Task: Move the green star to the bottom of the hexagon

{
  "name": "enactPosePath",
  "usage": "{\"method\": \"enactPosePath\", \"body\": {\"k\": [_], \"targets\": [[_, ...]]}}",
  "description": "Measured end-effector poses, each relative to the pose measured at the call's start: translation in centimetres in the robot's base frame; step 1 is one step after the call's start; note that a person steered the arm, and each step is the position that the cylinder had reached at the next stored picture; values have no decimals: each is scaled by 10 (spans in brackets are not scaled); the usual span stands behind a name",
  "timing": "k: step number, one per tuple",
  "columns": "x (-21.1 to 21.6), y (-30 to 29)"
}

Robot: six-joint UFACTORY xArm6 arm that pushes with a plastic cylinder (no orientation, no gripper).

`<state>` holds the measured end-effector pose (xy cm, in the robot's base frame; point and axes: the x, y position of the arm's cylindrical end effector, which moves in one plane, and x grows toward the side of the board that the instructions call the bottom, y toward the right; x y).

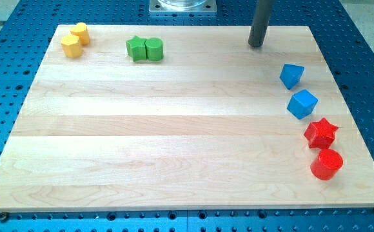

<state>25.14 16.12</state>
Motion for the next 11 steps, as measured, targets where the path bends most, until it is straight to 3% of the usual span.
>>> {"method": "enactPosePath", "body": {"k": [1, 3, 5, 7, 8, 9, 10, 11], "targets": [[-9, -4], [-9, -155], [41, -305], [90, -268], [109, -336], [113, -364], [147, -358], [153, -411]]}}
